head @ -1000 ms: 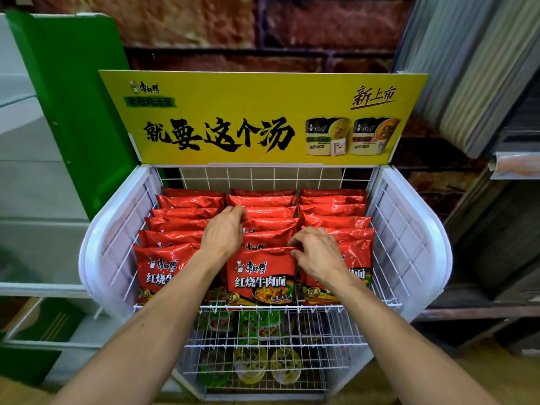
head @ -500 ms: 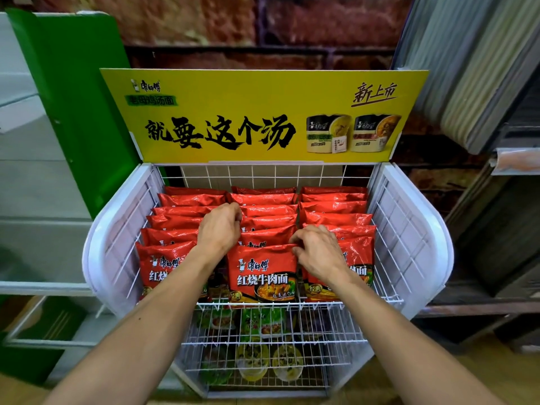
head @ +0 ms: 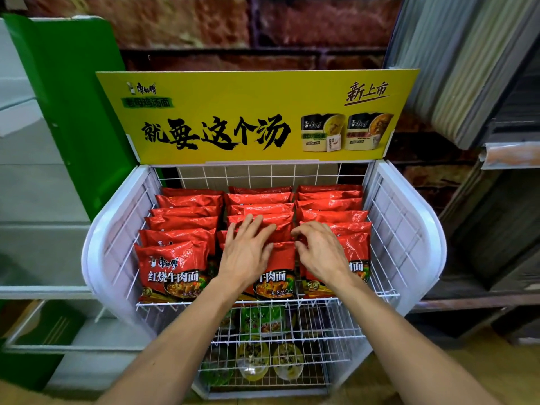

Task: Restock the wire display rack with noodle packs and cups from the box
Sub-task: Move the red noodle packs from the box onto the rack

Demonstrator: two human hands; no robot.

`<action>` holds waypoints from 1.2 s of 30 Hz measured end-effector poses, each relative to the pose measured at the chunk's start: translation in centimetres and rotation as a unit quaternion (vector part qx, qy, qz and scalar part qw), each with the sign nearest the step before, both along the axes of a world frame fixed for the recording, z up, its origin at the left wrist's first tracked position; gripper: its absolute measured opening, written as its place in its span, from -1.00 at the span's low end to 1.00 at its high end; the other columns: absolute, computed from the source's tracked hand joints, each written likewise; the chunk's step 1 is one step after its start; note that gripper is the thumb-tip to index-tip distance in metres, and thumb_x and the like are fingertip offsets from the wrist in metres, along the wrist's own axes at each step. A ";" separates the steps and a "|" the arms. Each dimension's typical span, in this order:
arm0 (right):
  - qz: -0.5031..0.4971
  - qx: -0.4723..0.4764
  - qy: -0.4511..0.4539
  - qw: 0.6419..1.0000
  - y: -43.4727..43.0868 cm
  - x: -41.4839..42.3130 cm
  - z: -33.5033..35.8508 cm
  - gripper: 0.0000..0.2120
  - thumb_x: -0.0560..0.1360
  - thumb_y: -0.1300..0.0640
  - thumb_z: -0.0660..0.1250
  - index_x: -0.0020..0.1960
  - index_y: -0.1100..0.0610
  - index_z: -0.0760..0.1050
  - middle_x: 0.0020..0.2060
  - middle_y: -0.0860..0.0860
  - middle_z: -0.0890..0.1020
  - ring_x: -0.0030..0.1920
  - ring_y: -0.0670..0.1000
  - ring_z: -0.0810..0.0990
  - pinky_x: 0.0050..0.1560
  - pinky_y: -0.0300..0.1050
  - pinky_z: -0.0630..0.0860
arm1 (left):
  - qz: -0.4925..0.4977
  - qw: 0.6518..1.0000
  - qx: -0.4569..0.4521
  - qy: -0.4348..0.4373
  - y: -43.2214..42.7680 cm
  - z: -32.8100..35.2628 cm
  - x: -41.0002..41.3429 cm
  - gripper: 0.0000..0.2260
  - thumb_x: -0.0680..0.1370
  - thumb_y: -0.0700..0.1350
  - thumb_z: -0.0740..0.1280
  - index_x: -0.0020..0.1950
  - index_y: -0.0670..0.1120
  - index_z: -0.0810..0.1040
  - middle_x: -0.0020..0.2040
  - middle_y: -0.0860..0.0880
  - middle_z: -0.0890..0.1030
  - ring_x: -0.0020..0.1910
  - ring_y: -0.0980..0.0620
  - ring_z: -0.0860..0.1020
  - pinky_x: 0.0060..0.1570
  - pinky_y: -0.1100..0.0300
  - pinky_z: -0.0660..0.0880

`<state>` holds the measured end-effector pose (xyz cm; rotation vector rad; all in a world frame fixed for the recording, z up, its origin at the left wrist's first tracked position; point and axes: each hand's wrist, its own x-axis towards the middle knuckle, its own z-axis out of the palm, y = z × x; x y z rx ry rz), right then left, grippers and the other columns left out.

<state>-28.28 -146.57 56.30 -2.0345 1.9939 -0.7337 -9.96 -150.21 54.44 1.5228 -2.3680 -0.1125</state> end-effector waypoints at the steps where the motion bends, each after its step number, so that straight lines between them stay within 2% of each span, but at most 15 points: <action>1: -0.003 0.000 -0.001 1.000 0.1 -0.1 0.0 -0.71 0.59 0.14 0.33 0.31 0.03 0.54 0.31 -0.02 0.52 0.36 0.01 0.40 0.43 -0.04 0.29 | 0.001 1.000 0.001 -0.006 0.1 -0.2 -0.2 -0.56 0.70 0.09 0.14 0.59 0.13 0.25 0.64 -0.04 0.17 0.64 -0.05 0.02 0.59 -0.13 -0.11; 6: -0.012 -0.017 -0.013 1.000 1.2 -1.0 0.1 -0.74 0.59 0.16 0.33 0.26 0.03 0.57 0.24 -0.05 0.53 0.30 -0.02 0.41 0.36 -0.10 0.32 | 0.007 1.000 -0.014 0.004 0.0 0.1 -1.1 -0.52 0.68 -0.01 0.18 0.60 0.16 0.22 0.64 -0.08 0.16 0.64 -0.09 0.02 0.58 -0.17 -0.05; 11: -0.033 -0.027 -0.024 0.999 2.5 -2.0 0.2 -0.73 0.60 0.16 0.31 0.27 0.01 0.58 0.22 -0.06 0.56 0.27 -0.02 0.43 0.30 -0.12 0.34 | -0.024 0.999 -0.018 0.026 0.4 -0.1 -2.9 -0.56 0.68 0.03 0.17 0.58 0.10 0.28 0.62 -0.09 0.21 0.63 -0.08 0.06 0.58 -0.19 -0.03; 18: -0.065 -0.014 -0.058 0.996 4.0 -4.1 0.5 -0.64 0.61 0.11 0.31 0.40 0.01 0.48 0.32 0.01 0.54 0.34 0.03 0.43 0.40 -0.05 0.33 | -0.078 0.993 0.002 0.086 2.0 0.6 -6.6 -0.55 0.70 0.11 0.10 0.60 0.09 0.25 0.62 -0.06 0.22 0.63 -0.05 0.06 0.57 -0.13 0.00; 22: -0.088 -0.016 -0.118 0.989 5.4 -6.0 0.3 -0.58 0.59 0.11 0.33 0.45 0.00 0.43 0.36 0.02 0.51 0.39 0.03 0.43 0.44 -0.05 0.34 | -0.102 0.986 0.017 0.127 3.1 0.8 -9.3 -0.55 0.69 0.08 0.16 0.58 0.05 0.29 0.56 -0.09 0.32 0.58 -0.10 0.21 0.54 -0.11 0.17; 26: -0.117 -0.016 -0.158 0.980 7.9 -8.1 -0.2 -0.58 0.58 0.10 0.32 0.43 -0.04 0.43 0.33 0.00 0.53 0.33 0.02 0.49 0.37 0.03 0.44 | -0.143 0.978 0.005 0.154 4.6 0.2 -12.4 -0.56 0.63 0.05 0.19 0.51 0.02 0.40 0.42 -0.05 0.47 0.41 -0.07 0.40 0.40 -0.04 0.34; 29: -0.148 -0.017 -0.167 0.975 11.0 -10.7 -0.7 -0.59 0.58 0.13 0.32 0.42 -0.01 0.45 0.31 -0.02 0.54 0.29 -0.02 0.53 0.35 -0.02 0.45 | -0.186 0.968 0.011 0.171 6.9 -0.4 -15.6 -0.60 0.62 0.00 0.24 0.47 0.01 0.45 0.35 -0.03 0.51 0.33 -0.04 0.45 0.31 0.00 0.38; 32: -0.164 -0.011 -0.172 0.971 14.4 -12.9 -1.1 -0.61 0.60 0.14 0.31 0.42 0.02 0.46 0.28 -0.04 0.56 0.20 -0.06 0.56 0.29 -0.08 0.49 | -0.217 0.960 0.012 0.174 9.3 -0.9 -18.5 -0.61 0.61 -0.03 0.24 0.43 -0.03 0.49 0.31 -0.04 0.54 0.30 -0.04 0.47 0.32 0.04 0.39; 36: -0.195 -0.005 -0.170 0.966 19.2 -15.8 -1.8 -0.63 0.60 0.14 0.31 0.41 0.03 0.47 0.28 -0.05 0.56 0.23 -0.07 0.56 0.26 -0.26 0.41 | -0.245 0.953 0.018 0.177 13.3 -1.4 -21.9 -0.63 0.60 -0.01 0.23 0.39 -0.01 0.52 0.27 -0.06 0.52 0.27 -0.07 0.48 0.28 0.01 0.43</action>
